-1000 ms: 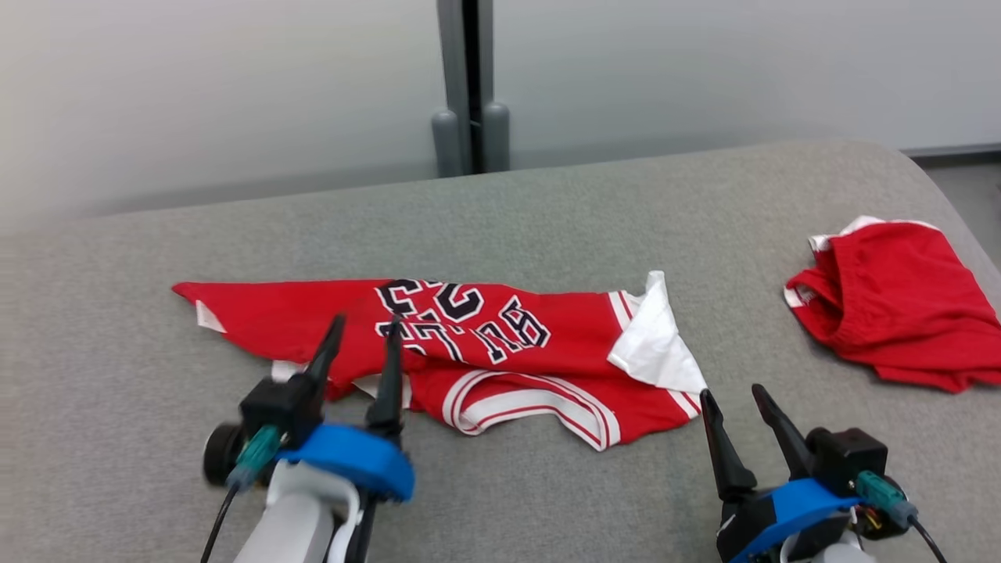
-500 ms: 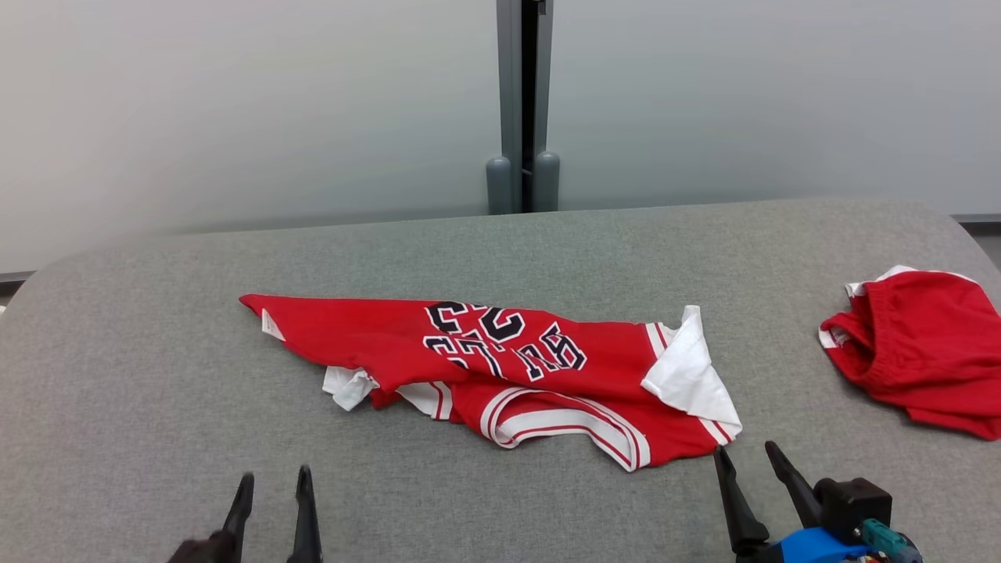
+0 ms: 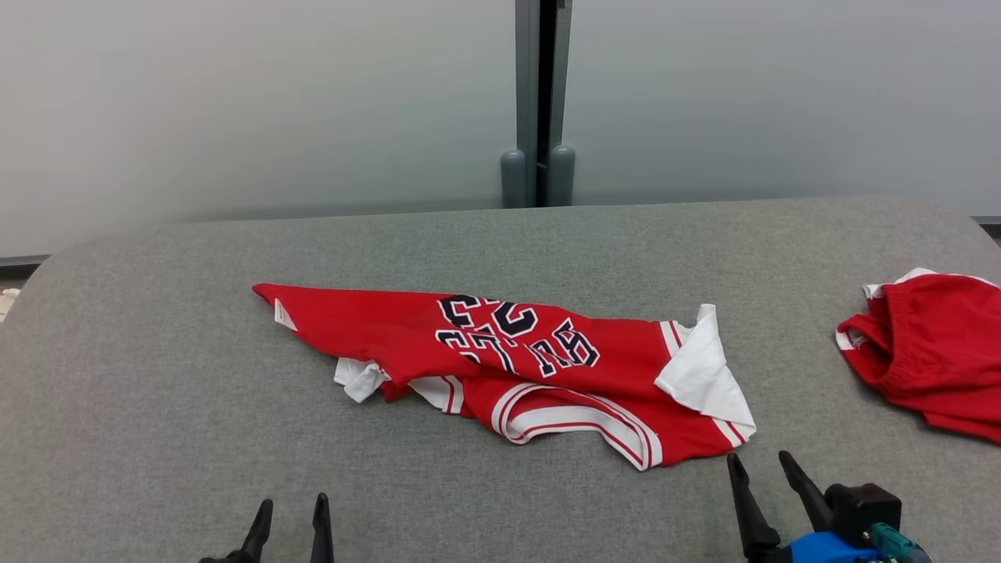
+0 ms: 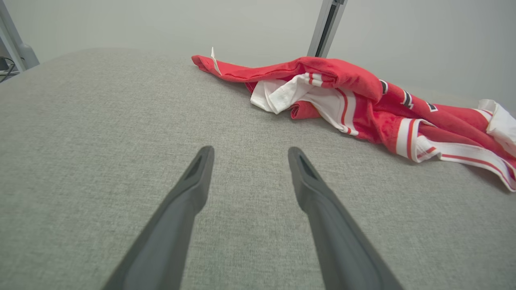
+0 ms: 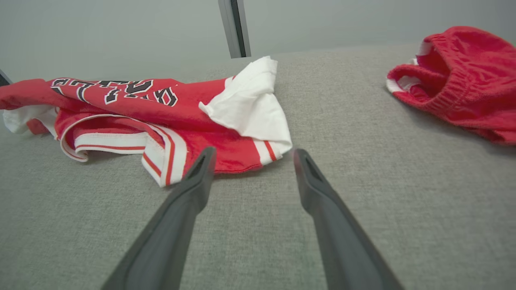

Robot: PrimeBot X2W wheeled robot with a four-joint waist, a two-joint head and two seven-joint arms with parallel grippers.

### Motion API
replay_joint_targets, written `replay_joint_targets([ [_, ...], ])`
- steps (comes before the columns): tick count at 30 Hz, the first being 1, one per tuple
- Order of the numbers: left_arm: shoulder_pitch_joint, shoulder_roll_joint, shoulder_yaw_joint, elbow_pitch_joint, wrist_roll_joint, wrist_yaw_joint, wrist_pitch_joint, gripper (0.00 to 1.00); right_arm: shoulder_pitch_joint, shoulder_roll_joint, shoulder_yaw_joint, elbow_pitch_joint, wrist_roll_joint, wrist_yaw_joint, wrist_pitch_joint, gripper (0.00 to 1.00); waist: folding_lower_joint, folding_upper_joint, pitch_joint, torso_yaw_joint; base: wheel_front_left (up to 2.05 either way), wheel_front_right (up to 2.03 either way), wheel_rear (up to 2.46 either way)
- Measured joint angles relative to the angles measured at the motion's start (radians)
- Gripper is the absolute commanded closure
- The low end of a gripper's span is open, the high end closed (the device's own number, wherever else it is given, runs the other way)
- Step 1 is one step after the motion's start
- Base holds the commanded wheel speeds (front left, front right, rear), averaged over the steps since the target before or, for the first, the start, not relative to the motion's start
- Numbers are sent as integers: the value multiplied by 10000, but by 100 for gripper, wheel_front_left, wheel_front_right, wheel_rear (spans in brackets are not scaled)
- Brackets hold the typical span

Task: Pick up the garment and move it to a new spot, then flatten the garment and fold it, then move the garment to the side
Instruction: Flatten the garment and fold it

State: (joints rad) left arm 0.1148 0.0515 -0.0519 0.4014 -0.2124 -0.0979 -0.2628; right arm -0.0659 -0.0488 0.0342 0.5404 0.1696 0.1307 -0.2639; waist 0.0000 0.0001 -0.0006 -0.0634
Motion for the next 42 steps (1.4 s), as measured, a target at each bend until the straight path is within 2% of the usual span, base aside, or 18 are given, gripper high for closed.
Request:
replay_joint_targets([
  [9,-273,-6,-326,96,-240,-82,2,0,-878,-2,-706,1034,-261,2,0,0,1,0,496,347,0,0,0],
  [19,-821,-4,-487,86,-167,-150,0,0,-1942,-4,-842,2372,-127,0,-2,0,2,0,1294,858,0,0,0],
  [20,-851,-4,-497,82,-167,-161,2,0,-2024,-6,-832,2479,-130,0,-6,11,2,0,1369,901,0,0,0],
  [21,-891,-4,-512,77,-167,-161,0,0,-2103,-12,-830,2548,-130,-2,-15,67,2,0,1438,945,0,0,0],
  [22,-942,-6,-520,67,-167,-163,2,0,-2177,-27,-832,2627,-144,-2,-21,100,1,0,1502,980,0,0,0],
  [26,-1005,-4,-529,44,-213,-167,0,0,-2362,-56,-1149,2777,-571,-2,-59,100,1,0,1701,1068,0,0,0],
  [31,-1174,-6,-591,36,-244,-171,2,0,-2681,-228,-1716,2284,-1250,2,2,100,2,0,1874,1167,0,0,0],
  [37,-1547,-13,-932,21,-339,-182,0,0,-4490,-1812,-2019,1877,-2125,2,0,100,2,0,2063,1591,0,0,0],
  [41,-1627,-6,-1035,31,-418,-182,0,0,-5680,-2805,-2276,2485,-2949,2,196,100,1,0,2192,2056,0,0,0],
  [42,-1633,-6,-1066,52,-422,-182,0,0,-5892,-2903,-2474,2658,-3189,2,420,54,1,0,2229,2166,0,0,0],
])
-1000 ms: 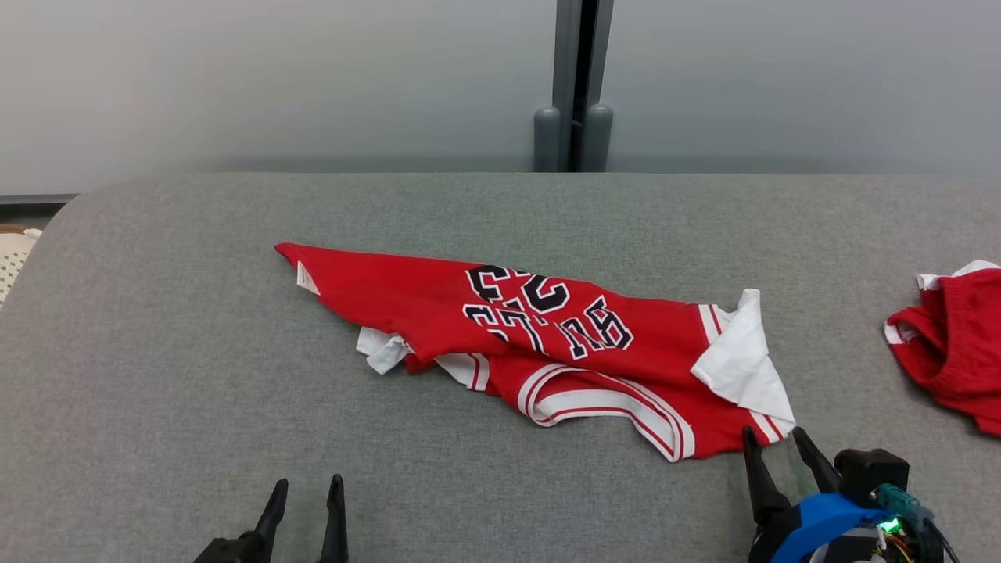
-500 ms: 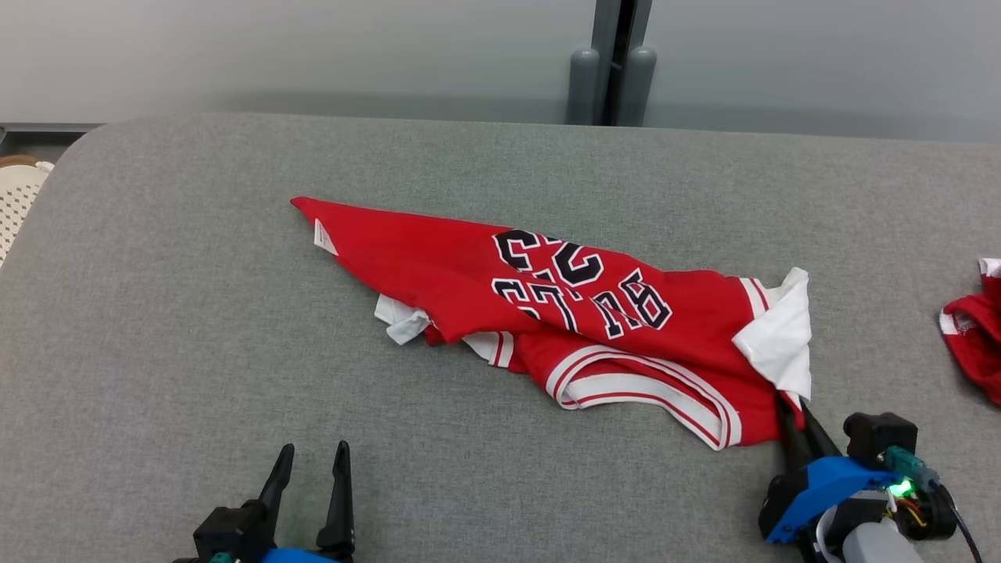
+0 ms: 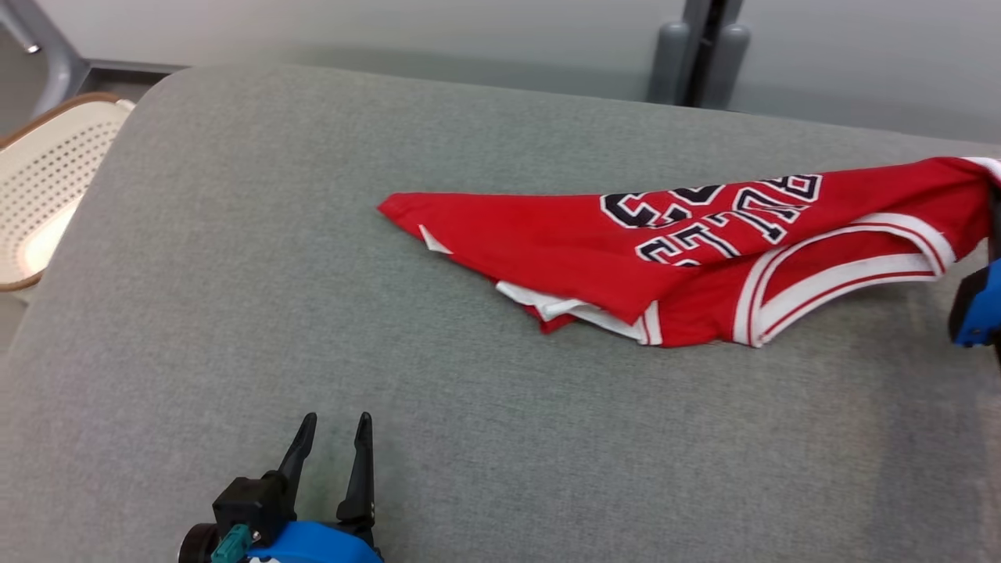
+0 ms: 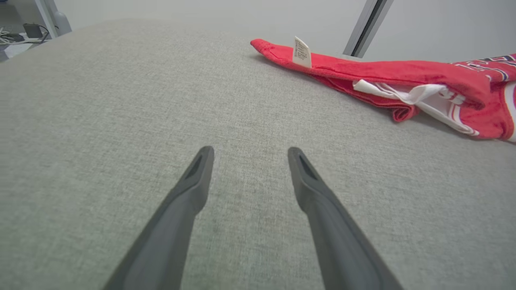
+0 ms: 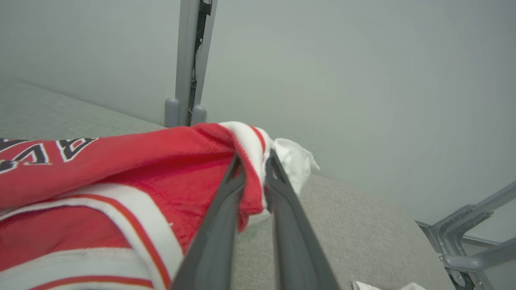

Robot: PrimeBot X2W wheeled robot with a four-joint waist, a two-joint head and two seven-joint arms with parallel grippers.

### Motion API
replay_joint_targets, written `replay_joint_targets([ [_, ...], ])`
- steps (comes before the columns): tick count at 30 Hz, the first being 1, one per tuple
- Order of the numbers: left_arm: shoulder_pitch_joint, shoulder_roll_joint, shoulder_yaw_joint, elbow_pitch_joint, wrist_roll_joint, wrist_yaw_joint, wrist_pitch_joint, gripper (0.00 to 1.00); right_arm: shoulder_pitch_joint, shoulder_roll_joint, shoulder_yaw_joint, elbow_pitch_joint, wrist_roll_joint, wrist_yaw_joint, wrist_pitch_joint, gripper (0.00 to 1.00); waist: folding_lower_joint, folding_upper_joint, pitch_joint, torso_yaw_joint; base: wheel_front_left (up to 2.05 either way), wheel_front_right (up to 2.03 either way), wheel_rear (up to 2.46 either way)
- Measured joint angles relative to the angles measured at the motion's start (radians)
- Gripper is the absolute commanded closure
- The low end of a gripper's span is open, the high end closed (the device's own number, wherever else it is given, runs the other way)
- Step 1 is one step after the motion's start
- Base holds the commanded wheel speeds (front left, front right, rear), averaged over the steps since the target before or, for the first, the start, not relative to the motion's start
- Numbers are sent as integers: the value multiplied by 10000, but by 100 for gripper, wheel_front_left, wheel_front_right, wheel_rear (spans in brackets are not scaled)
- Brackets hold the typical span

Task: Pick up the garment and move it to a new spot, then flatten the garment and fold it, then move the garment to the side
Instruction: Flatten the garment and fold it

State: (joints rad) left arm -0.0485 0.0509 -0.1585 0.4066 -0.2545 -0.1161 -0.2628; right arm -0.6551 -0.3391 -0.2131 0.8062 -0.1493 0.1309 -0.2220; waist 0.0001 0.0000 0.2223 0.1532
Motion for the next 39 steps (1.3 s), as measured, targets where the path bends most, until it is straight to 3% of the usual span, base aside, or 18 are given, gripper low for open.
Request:
replay_joint_targets([
  [1,-1,2,-35,15,-13,0,0,0,-172,-86,-150,192,-261,0,230,0,0,0,39,105,0,0,0],
  [5,-7,2,-125,29,-102,8,2,0,-691,-65,-966,474,-1020,0,209,0,0,0,221,440,0,0,0],
  [12,-19,0,-88,6,-184,52,0,0,-786,1300,-575,627,-1112,0,-364,0,0,0,240,456,0,0,0],
  [17,-134,0,-52,-50,-153,54,0,0,-214,2165,1099,-309,-10,0,-395,0,-1,0,128,172,0,0,0],
  [25,-160,-2,-54,-65,-94,54,0,0,1748,2232,3659,-1365,1942,0,-395,0,-2,0,-103,-153,0,0,0],
  [32,-160,-2,-186,-52,-96,52,2,0,2059,1950,5521,-986,2690,-2,-395,0,-2,0,-103,-139,0,0,0],
  [39,-220,-2,-328,-35,-221,56,2,0,1444,1825,6481,104,2930,0,-397,0,-2,0,90,249,0,0,0],
])
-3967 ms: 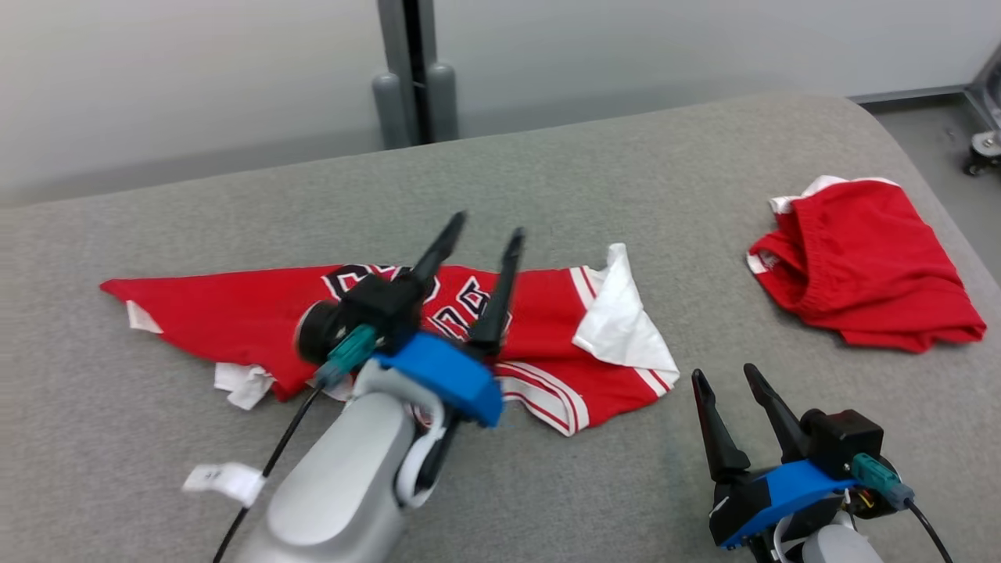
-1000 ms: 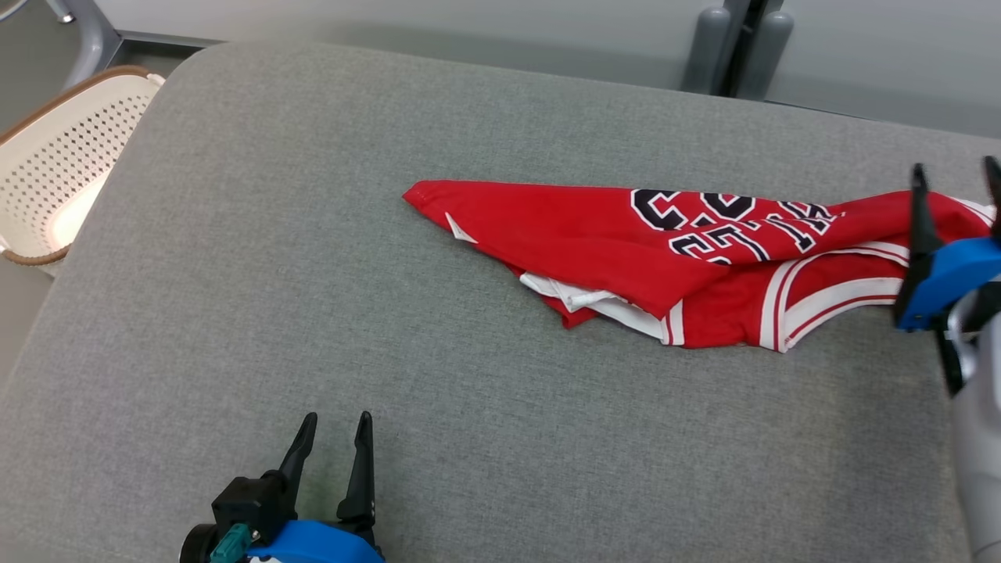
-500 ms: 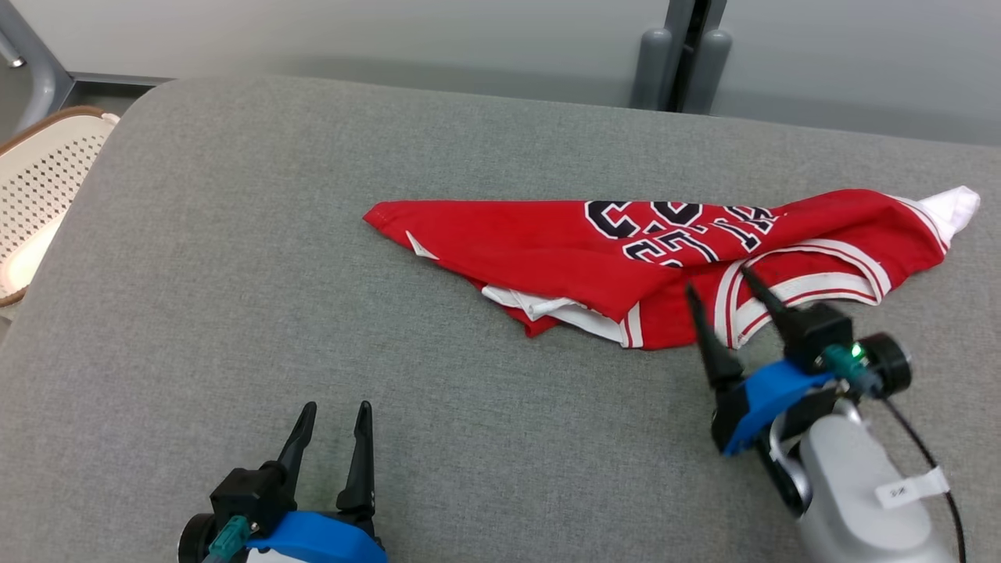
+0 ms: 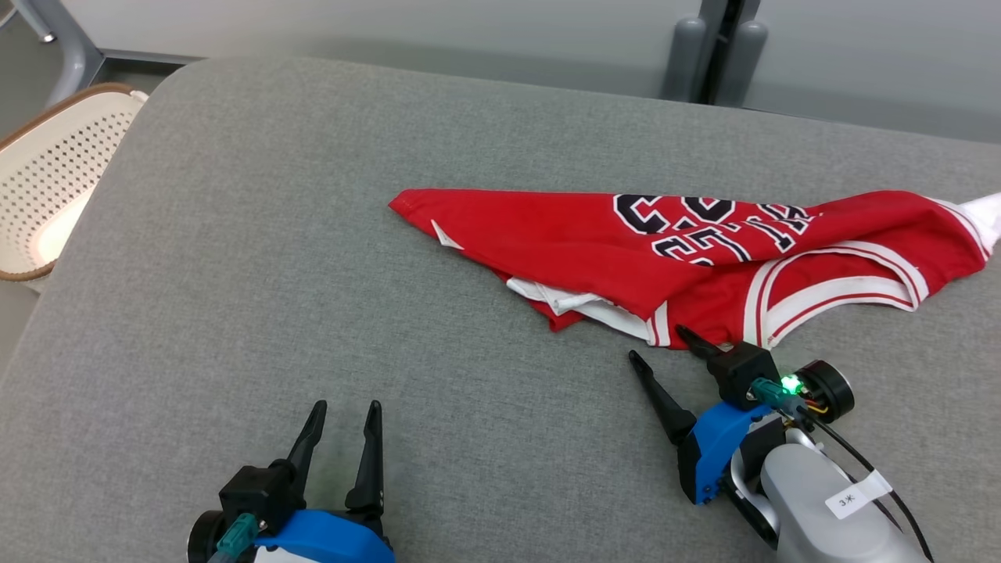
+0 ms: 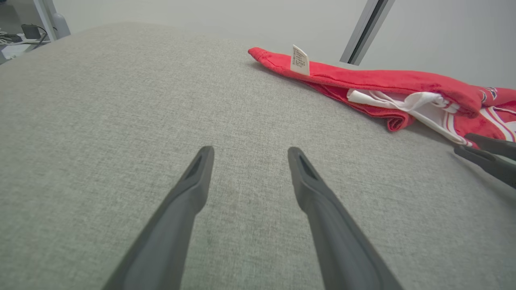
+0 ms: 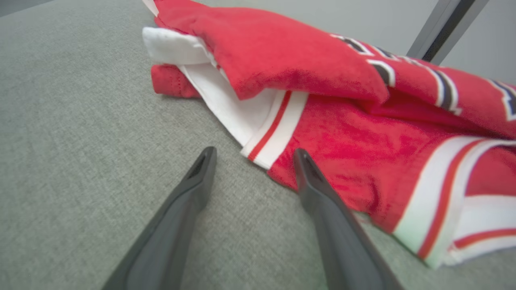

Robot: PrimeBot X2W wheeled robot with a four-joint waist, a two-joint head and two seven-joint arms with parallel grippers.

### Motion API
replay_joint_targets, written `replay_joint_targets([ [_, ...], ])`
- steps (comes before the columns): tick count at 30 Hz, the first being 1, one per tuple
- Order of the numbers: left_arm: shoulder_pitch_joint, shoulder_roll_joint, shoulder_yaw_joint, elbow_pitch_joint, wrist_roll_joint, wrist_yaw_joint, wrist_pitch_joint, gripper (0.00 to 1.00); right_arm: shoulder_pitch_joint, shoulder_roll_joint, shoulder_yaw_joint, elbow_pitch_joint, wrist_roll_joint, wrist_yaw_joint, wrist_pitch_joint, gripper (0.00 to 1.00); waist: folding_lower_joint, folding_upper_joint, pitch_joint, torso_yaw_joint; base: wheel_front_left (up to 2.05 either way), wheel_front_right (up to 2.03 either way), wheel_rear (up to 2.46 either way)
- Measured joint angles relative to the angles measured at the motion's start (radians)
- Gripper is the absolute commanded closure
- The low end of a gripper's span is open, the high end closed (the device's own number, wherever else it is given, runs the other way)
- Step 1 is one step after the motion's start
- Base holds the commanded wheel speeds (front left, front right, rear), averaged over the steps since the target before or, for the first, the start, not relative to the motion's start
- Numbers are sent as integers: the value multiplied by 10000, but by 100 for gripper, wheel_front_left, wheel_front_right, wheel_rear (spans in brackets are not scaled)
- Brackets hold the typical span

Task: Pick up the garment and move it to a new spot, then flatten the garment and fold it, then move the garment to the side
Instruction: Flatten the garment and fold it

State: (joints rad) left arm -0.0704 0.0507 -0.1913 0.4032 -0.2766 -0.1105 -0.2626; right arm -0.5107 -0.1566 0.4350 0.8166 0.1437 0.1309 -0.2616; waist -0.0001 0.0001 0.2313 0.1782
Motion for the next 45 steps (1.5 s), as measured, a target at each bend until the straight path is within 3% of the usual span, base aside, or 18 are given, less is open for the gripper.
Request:
replay_joint_targets([
  [3,0,4,21,4,-44,33,-2,0,-211,0,127,403,-8,0,-10,0,0,0,92,144,0,0,0],
  [4,0,4,23,4,-52,42,0,0,-277,-2,130,510,-27,-2,-15,7,0,0,121,181,0,0,0],
  [5,0,2,23,4,-54,42,-2,0,-360,-2,128,648,-63,0,-36,31,0,0,148,218,0,0,0],
  [6,0,2,23,8,-54,42,0,0,-414,2,123,757,-81,0,-40,71,0,0,168,249,0,0,0],
  [7,-1,2,23,12,-56,42,0,0,-457,8,119,848,-82,0,-42,71,0,0,179,276,0,0,0],
  [8,-1,2,25,15,-58,42,-2,0,-521,17,157,938,-128,-2,-52,100,0,0,186,296,0,0,0],
  [13,-2,2,119,35,-61,54,-2,0,-383,-6,-90,531,-151,-2,-27,100,1,0,93,221,0,0,0],
  [25,418,-2,295,100,205,2,0,0,2779,-1139,-1921,-2746,-157,-2,-23,100,0,0,-928,-1030,0,0,0],
  [34,750,0,167,194,127,-21,-2,0,4417,-1718,-2460,-3465,422,0,-21,100,-1,-1,-1628,-1993,0,0,0],
  [35,756,0,169,201,127,-19,-2,0,4481,-1753,-2543,-3494,458,0,-21,87,0,0,-1659,-2083,0,0,0],
  [36,765,0,161,217,127,-21,0,0,4532,-1779,-2594,-3519,520,0,-21,67,-1,0,-1686,-2157,0,0,0],
  [37,790,-2,159,221,127,-21,-2,0,4575,-1799,-2683,-3551,525,0,-21,55,-1,0,-1699,-2228,0,0,0],
  [38,807,0,157,230,127,-21,-2,0,4584,-1801,-2811,-3603,525,0,-21,18,-1,0,-1693,-2291,0,0,0],
  [39,810,-2,159,236,127,-21,-2,0,4580,-1801,-2920,-3703,527,-2,-21,0,-1,0,-1668,-2336,0,0,0],
  [45,503,-2,178,364,40,-13,-2,0,4337,-1523,-3183,-4270,514,0,-23,0,0,0,-1308,-2463,0,0,0],
])
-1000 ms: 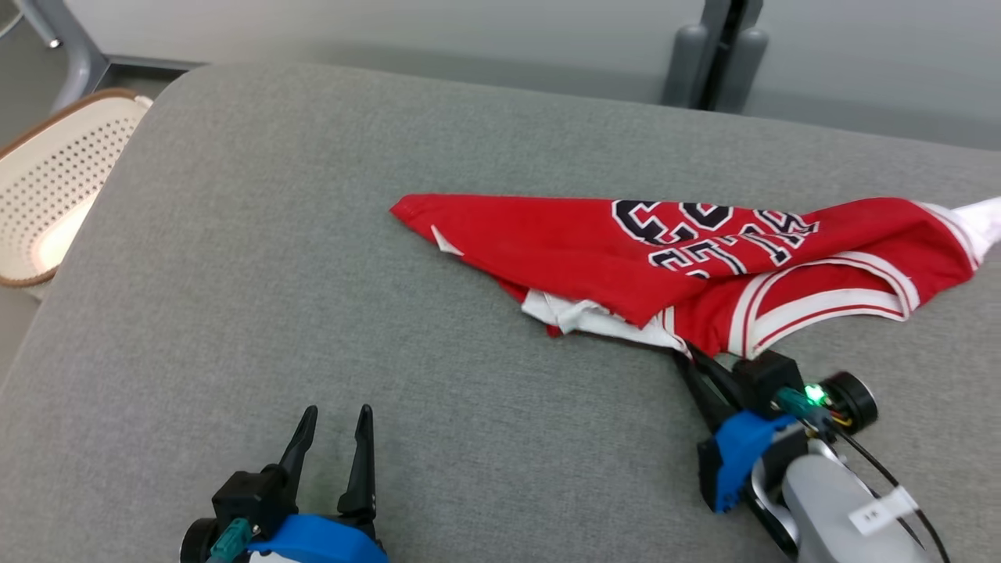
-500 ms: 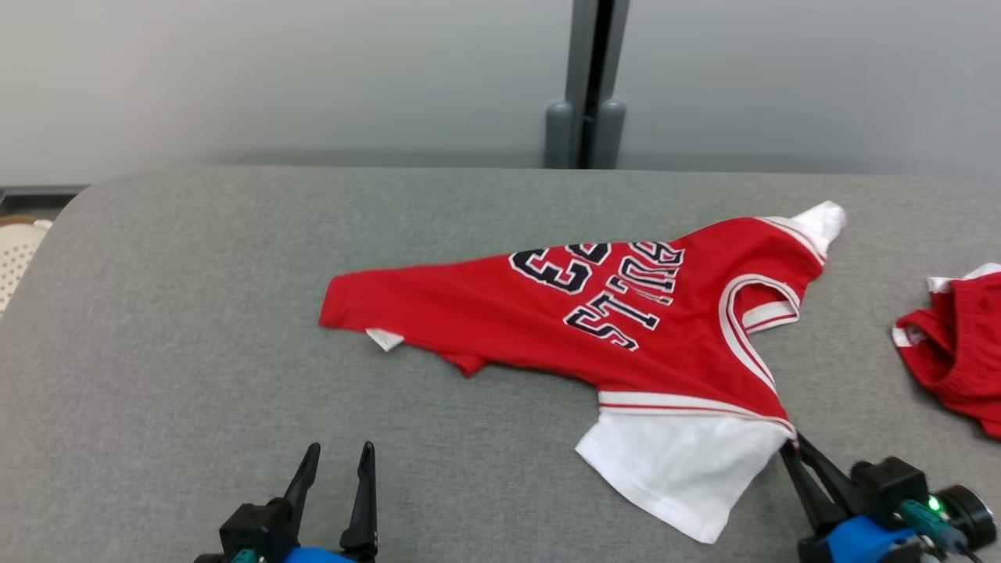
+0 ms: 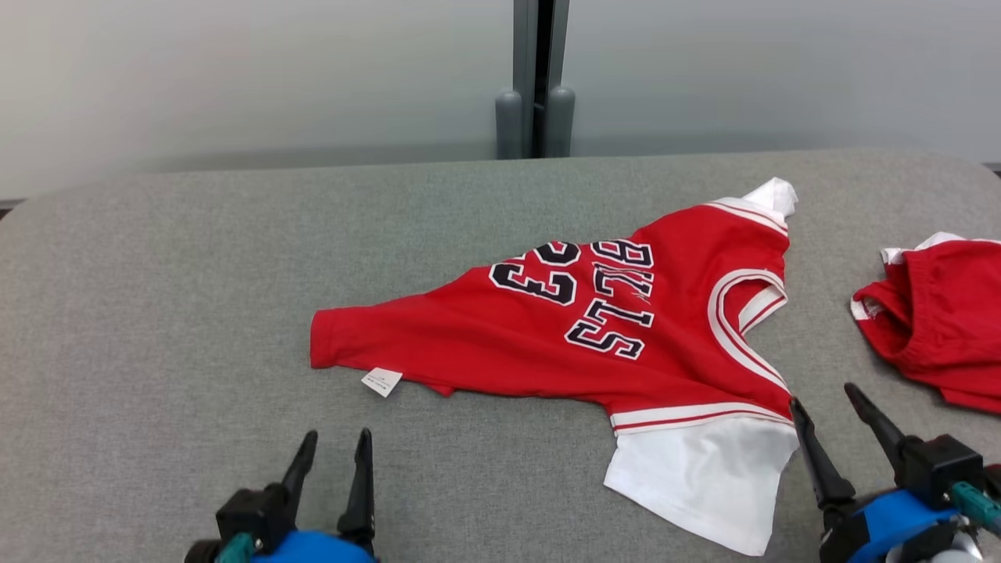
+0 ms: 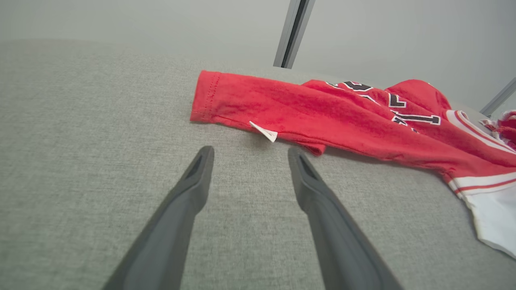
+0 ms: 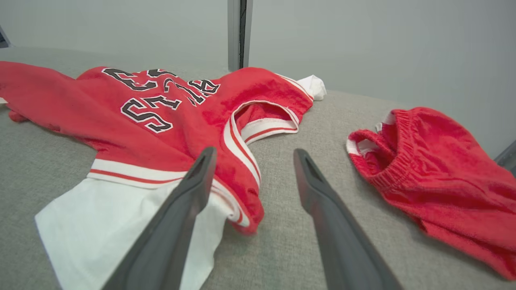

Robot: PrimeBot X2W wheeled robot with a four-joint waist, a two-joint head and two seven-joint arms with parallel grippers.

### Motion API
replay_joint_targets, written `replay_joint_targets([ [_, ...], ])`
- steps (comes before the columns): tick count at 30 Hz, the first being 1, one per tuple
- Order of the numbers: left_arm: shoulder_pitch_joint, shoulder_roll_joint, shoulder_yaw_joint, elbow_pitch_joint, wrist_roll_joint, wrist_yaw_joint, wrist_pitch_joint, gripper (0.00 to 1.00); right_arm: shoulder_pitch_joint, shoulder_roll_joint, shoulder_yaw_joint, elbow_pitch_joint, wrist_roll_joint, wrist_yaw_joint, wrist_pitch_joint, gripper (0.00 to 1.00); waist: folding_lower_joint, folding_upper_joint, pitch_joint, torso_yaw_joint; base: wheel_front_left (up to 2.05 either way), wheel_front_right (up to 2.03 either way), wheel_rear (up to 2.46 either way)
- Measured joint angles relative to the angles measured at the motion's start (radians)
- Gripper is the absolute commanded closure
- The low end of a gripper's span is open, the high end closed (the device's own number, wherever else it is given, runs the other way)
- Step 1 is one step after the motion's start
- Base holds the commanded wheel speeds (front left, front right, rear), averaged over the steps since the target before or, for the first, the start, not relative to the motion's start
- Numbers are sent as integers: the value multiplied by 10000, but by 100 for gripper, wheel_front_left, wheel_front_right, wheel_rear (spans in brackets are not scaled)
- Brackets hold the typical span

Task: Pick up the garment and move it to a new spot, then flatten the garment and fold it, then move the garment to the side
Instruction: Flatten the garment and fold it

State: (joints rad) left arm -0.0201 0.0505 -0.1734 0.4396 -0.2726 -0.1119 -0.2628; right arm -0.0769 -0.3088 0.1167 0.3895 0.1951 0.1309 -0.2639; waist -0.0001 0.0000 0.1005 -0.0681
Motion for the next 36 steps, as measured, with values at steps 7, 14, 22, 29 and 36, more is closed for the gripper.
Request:
replay_joint_targets([
  [7,-1395,0,529,564,12,15,0,0,-429,403,-132,-757,-286,0,0,0,1,0,734,-117,0,0,0],
  [14,-3022,23,1384,2059,207,113,0,0,-1011,880,288,-947,-416,0,0,0,3,0,1592,-393,0,0,0],
  [22,-3938,88,1933,3266,477,81,-6,0,-1263,1003,337,-949,-414,-2,0,0,2,0,2045,-631,0,0,0],
  [29,-3994,58,1971,3461,644,-17,-27,100,-1286,1118,157,-863,-397,-2,2,0,2,0,1870,-568,0,0,0],
  [36,-3156,8,1981,2100,550,-92,-2,100,-1026,1444,-4,-656,-316,-2,0,0,1,0,1054,-67,0,0,0],
])
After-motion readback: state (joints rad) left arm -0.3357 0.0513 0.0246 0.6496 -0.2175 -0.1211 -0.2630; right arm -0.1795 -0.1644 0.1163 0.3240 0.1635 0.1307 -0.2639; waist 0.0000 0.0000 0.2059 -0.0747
